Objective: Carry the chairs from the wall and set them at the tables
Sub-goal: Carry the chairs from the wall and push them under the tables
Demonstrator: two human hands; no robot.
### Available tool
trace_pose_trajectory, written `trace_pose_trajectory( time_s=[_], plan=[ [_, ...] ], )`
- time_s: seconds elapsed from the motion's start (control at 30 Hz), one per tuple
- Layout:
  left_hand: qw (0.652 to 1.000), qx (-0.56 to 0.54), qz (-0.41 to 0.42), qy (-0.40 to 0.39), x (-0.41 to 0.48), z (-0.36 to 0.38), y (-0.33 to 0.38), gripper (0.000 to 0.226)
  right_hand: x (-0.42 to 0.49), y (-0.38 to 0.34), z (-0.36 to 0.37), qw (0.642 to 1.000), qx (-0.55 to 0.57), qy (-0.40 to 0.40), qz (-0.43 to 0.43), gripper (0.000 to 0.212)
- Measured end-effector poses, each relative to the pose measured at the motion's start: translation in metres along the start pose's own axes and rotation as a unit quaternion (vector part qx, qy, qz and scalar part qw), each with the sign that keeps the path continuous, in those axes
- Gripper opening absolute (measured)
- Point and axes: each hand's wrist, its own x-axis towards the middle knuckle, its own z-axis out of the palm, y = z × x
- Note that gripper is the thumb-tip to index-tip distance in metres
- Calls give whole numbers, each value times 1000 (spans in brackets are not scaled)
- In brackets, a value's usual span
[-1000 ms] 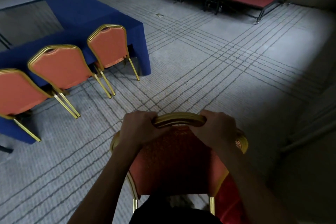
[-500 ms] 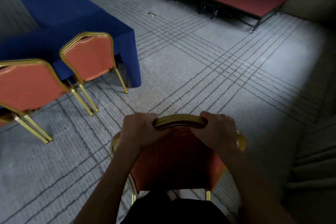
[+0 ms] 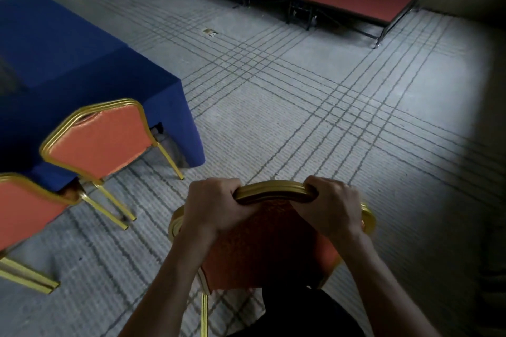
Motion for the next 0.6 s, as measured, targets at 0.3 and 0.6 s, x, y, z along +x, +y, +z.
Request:
trace_pose_trajectory(
  time_s=[0.3,0.6],
  plan=[
    [998,28,-48,-27,189,61,-49,53,196,57,81,999,9,-38,5,40],
    [996,20,-83,11,353,114,-133,52,392,73,181,996,24,-49,-64,36]
  ],
)
